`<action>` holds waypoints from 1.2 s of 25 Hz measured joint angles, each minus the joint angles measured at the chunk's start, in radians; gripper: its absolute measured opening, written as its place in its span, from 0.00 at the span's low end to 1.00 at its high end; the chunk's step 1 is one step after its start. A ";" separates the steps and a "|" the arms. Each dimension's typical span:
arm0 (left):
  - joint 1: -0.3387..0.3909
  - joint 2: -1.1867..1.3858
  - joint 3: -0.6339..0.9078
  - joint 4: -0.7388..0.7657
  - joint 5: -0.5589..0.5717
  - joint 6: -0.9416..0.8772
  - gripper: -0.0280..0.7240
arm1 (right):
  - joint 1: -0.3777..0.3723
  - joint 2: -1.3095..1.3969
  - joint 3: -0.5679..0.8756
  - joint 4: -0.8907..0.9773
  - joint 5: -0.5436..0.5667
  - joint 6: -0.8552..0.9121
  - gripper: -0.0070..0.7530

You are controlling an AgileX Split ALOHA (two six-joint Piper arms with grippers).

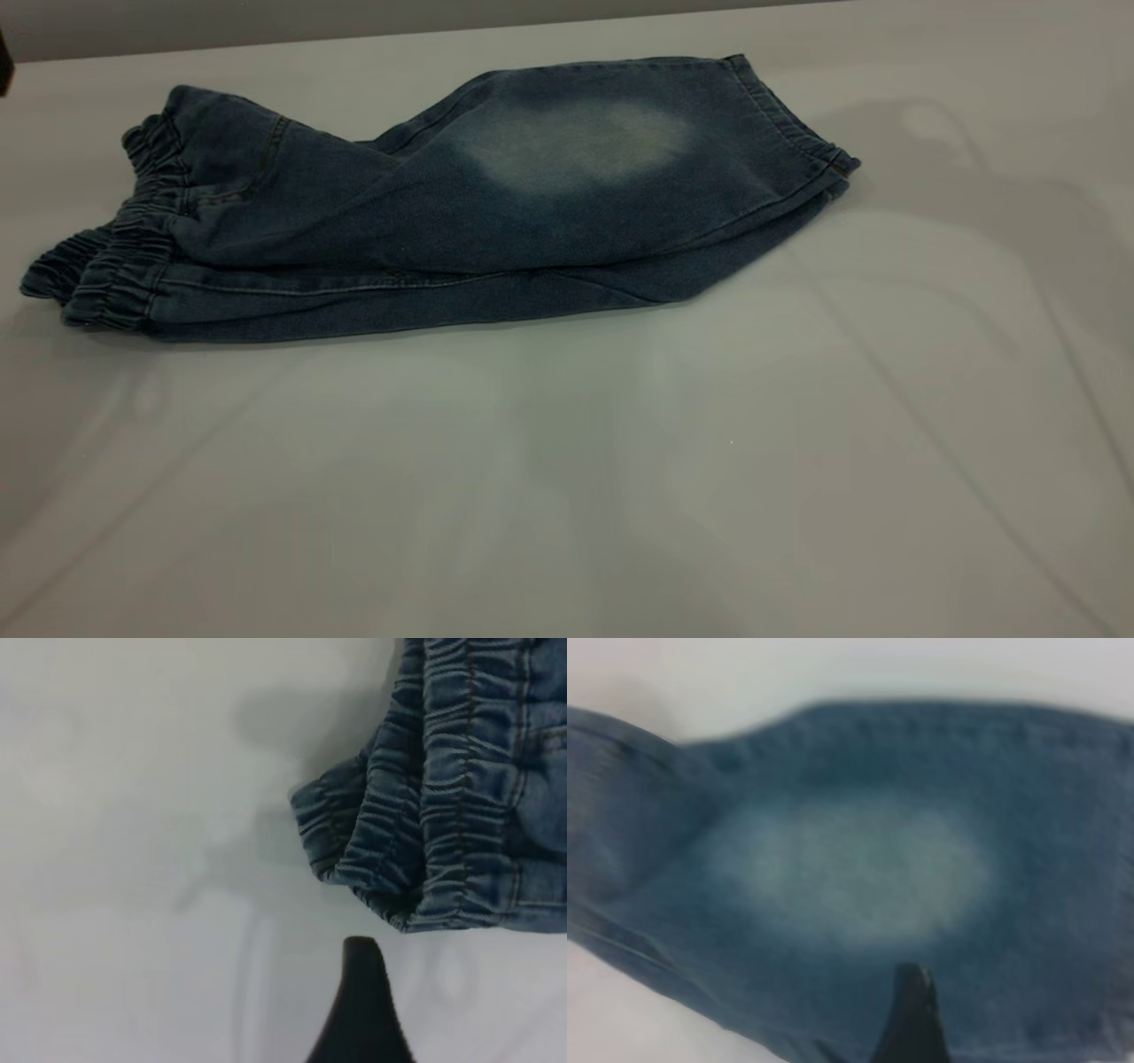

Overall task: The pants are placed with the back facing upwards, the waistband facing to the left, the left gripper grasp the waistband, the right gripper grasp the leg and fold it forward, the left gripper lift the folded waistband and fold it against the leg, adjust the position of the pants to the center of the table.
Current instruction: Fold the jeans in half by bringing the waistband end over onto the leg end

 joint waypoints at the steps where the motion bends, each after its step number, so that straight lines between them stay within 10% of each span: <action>1: 0.001 0.002 0.019 0.003 -0.021 -0.001 0.71 | 0.011 0.000 -0.011 -0.026 0.005 0.028 0.66; 10: 0.120 0.067 0.044 -0.010 -0.127 -0.011 0.71 | 0.099 0.001 -0.044 -0.111 -0.015 0.103 0.65; 30: 0.121 0.261 0.043 -0.426 -0.295 0.356 0.71 | 0.099 0.001 -0.043 -0.123 0.016 0.103 0.65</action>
